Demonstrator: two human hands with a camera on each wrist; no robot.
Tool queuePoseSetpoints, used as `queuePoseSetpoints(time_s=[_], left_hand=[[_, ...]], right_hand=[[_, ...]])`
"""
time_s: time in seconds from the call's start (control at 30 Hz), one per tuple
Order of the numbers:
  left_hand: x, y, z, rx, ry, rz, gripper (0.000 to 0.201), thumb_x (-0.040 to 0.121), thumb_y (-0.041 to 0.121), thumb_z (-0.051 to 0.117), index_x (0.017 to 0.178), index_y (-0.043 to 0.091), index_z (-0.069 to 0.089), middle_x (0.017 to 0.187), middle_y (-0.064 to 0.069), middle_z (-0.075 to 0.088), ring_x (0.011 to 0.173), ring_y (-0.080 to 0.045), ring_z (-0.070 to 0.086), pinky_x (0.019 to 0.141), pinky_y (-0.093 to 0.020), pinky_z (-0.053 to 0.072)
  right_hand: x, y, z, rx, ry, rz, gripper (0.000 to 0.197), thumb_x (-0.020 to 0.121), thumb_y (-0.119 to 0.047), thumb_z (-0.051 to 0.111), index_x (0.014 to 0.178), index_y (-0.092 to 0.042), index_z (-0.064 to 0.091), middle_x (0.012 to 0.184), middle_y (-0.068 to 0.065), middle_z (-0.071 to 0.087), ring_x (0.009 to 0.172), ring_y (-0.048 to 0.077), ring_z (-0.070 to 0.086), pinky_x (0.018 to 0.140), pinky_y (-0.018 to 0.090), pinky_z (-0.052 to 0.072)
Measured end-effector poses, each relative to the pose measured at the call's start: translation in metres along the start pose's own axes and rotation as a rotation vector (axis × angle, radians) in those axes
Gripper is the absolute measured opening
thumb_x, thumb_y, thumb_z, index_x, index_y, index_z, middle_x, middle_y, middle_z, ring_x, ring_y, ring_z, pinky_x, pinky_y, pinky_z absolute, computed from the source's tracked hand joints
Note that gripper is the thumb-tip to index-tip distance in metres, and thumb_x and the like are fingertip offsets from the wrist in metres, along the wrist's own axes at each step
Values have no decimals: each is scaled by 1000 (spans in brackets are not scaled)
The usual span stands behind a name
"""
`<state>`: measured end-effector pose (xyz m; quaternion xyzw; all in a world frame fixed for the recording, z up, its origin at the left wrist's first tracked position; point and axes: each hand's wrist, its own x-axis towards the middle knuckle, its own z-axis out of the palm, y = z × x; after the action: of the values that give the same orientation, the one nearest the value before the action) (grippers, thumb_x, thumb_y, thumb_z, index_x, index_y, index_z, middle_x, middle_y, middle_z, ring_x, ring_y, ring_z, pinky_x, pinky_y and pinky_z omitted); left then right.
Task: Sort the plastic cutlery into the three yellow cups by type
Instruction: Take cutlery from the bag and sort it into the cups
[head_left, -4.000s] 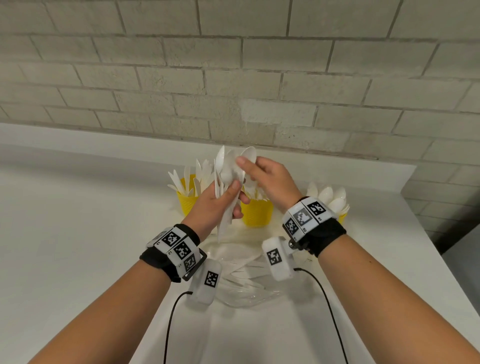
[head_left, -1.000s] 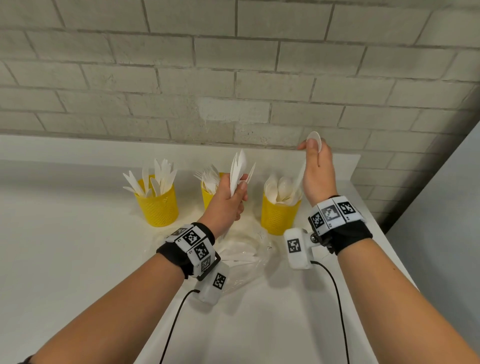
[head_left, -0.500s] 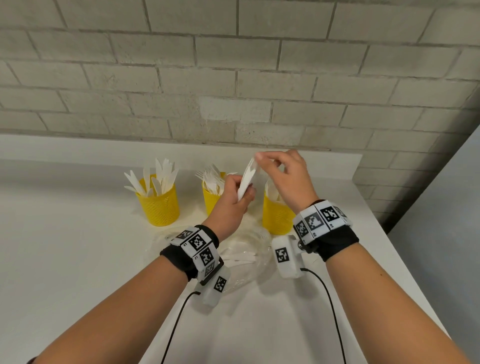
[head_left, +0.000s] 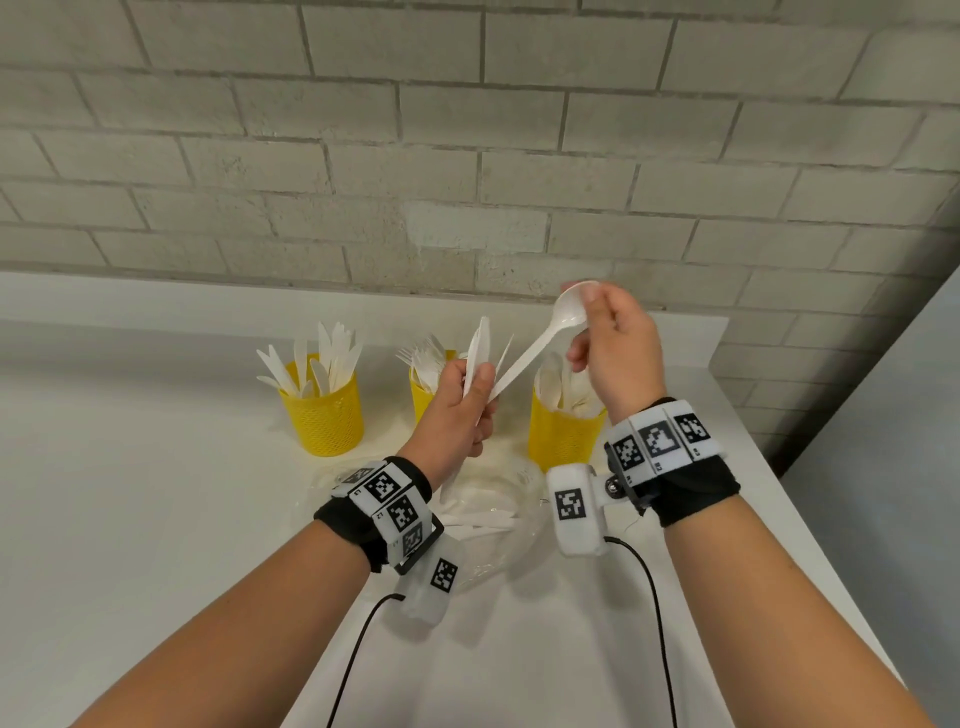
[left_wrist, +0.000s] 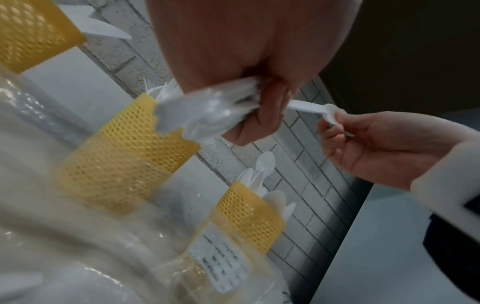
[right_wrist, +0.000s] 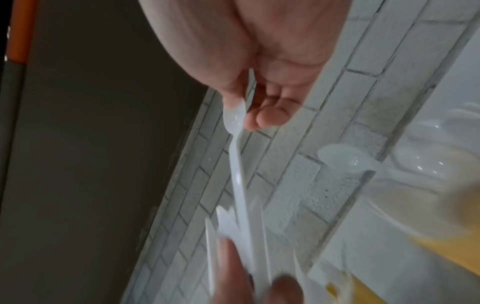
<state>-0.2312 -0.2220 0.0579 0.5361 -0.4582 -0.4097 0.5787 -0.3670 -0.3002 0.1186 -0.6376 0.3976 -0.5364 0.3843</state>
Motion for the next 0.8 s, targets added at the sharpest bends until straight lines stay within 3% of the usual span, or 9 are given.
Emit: queuePoseSetpoints(time_s=[0.07, 0.17, 0.27, 0.37, 0.43, 0.47, 0.53, 0.63, 0.8], left_hand=[[1, -3, -4, 3, 27, -1, 14, 100, 36, 38, 99, 23, 38, 72, 2, 41, 47, -5, 30, 41, -18, 26], [1, -4, -8, 6, 52, -4, 21, 99, 37, 42, 110, 19, 40, 68, 4, 37, 47, -6, 29, 42, -20, 24], [1, -1, -12, -65, 52, -26, 20, 99, 27, 39, 113, 16, 47, 67, 5, 32, 49, -7, 24, 43, -22, 19], [1, 1, -19, -64, 86, -19, 23, 90, 21, 37, 108, 16, 50, 65, 4, 30, 51, -9, 24, 45, -23, 20], [0, 1, -25, -58, 92, 8, 10, 97, 19, 37, 91, 19, 45, 65, 4, 27, 53, -10, 24, 46, -23, 22], [-1, 1, -29, -31, 93, 33, 15, 100, 22, 37, 86, 22, 42, 66, 5, 28, 54, -10, 25, 48, -23, 24], [-2, 2, -42, 85, 112, 89, 17, 101, 29, 36, 87, 22, 41, 69, 4, 33, 59, -10, 34, 57, -27, 35], [-2, 10, -68, 284, 211, 230, 24, 103, 31, 32, 93, 13, 45, 76, 2, 47, 70, -5, 48, 78, -21, 41], [8, 54, -110, 332, 364, 442, 27, 103, 26, 31, 94, 9, 49, 85, 4, 54, 77, 4, 49, 76, -9, 37]], right_hand=[[7, -7, -10, 66, 110, -26, 24, 101, -27, 38, 94, -28, 62, 64, -1, 57, 46, 11, 51, 47, 25, 48], [17, -2, -19, -56, 138, -140, 24, 100, -26, 39, 98, -30, 62, 93, 5, 64, 51, 15, 58, 49, 22, 50], [17, 19, -15, -324, 59, -239, 26, 99, -24, 43, 107, -24, 67, 101, 2, 57, 72, 21, 62, 70, 24, 51], [6, 46, -10, -494, -24, -180, 27, 97, -19, 46, 112, -20, 68, 101, 7, 56, 88, 18, 55, 80, 16, 36], [-1, 61, -8, -676, -59, -119, 27, 96, -20, 47, 110, -23, 70, 107, 12, 58, 99, 28, 53, 88, 26, 38], [-4, 65, -6, -802, -87, -84, 27, 94, -20, 48, 109, -25, 70, 111, 12, 58, 105, 31, 48, 92, 33, 36], [-8, 65, -2, -963, -137, -10, 30, 88, -18, 50, 110, -28, 69, 118, 8, 54, 111, 32, 41, 95, 38, 30], [-12, 49, 10, -941, -85, -18, 34, 79, -22, 54, 109, -33, 65, 119, 4, 48, 113, 29, 36, 94, 38, 26], [-25, 26, 44, -717, -145, -187, 24, 80, -21, 55, 100, -32, 65, 105, -4, 51, 106, 21, 41, 85, 31, 21]])
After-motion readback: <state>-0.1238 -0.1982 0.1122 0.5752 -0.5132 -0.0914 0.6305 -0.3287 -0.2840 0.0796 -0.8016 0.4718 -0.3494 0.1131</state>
